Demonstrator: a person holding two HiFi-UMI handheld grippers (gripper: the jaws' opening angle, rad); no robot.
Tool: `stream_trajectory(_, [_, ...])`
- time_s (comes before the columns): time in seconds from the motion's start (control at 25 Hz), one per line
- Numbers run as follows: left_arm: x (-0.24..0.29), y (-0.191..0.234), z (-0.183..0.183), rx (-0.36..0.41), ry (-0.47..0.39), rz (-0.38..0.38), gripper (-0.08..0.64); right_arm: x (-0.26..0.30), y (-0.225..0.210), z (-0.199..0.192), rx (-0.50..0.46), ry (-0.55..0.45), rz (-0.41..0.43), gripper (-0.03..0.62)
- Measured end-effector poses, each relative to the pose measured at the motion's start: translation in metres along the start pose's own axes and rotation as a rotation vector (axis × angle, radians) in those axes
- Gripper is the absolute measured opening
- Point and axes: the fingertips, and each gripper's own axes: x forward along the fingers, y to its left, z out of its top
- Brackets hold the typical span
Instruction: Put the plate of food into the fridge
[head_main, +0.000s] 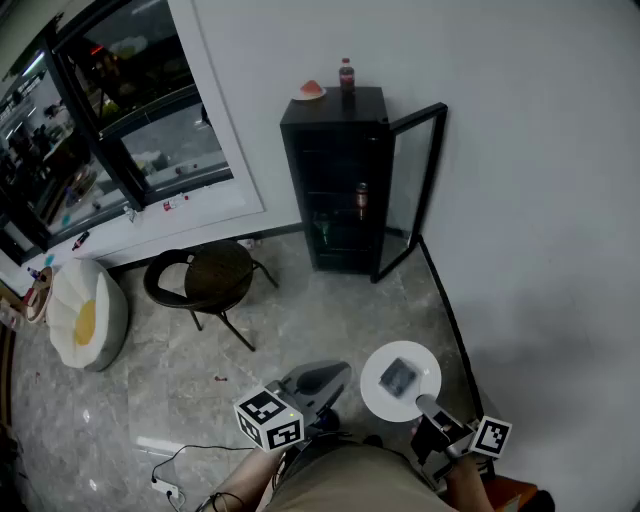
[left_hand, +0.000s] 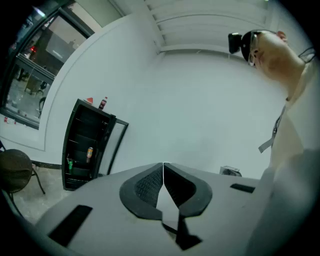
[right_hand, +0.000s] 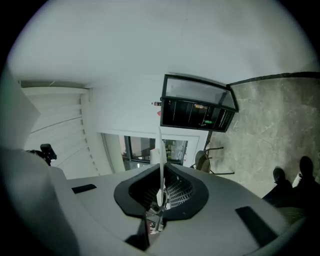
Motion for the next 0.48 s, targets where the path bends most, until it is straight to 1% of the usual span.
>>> stream_trajectory(0.16, [-0.012, -0.017, -0.018, -0.071, 0.042, 0.004, 0.012, -0.024, -0.004, -0.018, 0.049, -0.003, -0.043, 0.028])
stream_trajectory(0.28, [-0.013, -0.024, -0.019, -0.085, 0.043, 0.018, 0.012, -0.028, -0.003, -0.024, 0.048, 0.024, -0.072, 0.028])
stream_trajectory(0.36, [-0.012, -0.026, -0.017, -0.095, 0.035, 0.017, 0.012, -0.027, 0.0, -0.022, 0.038, 0.037, -0.076, 0.028])
stream_trajectory(0.48, [-0.016, -0.023, -0.022, -0.113, 0.039, 0.012, 0.012, -0.023, 0.004, -0.021, 0.035, 0.036, -0.054, 0.029])
